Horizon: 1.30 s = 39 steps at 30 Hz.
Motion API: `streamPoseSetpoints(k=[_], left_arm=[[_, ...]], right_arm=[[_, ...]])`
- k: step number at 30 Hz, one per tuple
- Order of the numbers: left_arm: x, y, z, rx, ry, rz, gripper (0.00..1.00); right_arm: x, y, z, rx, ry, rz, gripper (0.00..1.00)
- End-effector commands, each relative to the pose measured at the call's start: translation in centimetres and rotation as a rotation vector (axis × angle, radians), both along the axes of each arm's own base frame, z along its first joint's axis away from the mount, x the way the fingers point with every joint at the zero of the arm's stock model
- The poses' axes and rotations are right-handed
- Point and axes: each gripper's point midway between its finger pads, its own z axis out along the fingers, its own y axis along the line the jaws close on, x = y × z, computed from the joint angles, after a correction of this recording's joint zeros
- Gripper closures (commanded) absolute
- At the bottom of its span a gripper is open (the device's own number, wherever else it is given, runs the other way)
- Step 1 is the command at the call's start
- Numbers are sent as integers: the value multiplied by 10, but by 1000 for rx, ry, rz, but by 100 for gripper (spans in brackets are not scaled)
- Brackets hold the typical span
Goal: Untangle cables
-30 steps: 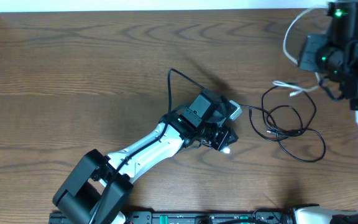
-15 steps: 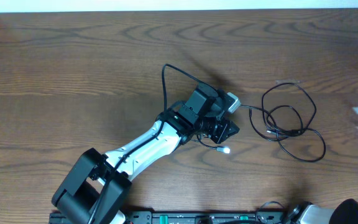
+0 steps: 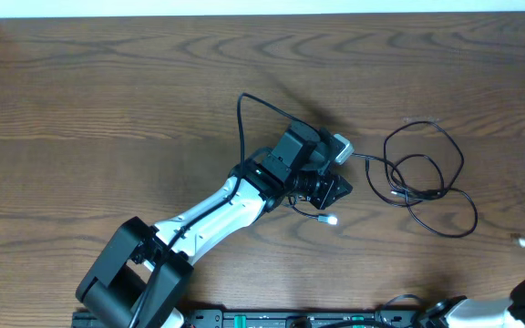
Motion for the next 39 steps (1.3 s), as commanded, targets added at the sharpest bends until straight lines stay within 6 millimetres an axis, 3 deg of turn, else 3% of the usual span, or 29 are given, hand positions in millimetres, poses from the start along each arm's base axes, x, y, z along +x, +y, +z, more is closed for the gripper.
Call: streamPoseSetpoints(k=[1, 10, 20, 23, 27, 32, 33, 35, 39], left_arm=[[-4, 2, -5, 2, 18, -7, 70], [0, -2, 0, -17, -6, -7, 70], [1, -2, 0, -18, -10, -5, 70], [1, -2, 0, -17, -14, -6, 70], [2, -1, 0, -14, -18, -2, 70], [2, -1, 0, -13, -17, -2, 70], [2, -1, 0, -13, -17, -2, 70], [2, -1, -1, -11, -15, -2, 70], [1, 0, -2, -8, -11, -2, 70]], right_arm=[[-8, -16, -21, 55, 27, -69, 99], [-59, -54, -71, 112, 63, -263, 99], [-54, -65, -172, 122, 62, -242, 99], [-53, -66, -186, 115, 52, -238, 98], [-53, -67, -202, 101, 47, -240, 88], [-53, -66, -204, 101, 46, -241, 85], [-53, -66, -204, 101, 47, -241, 83], [-52, -66, -204, 106, 40, -238, 68], [-50, -64, -204, 116, 32, -232, 17]])
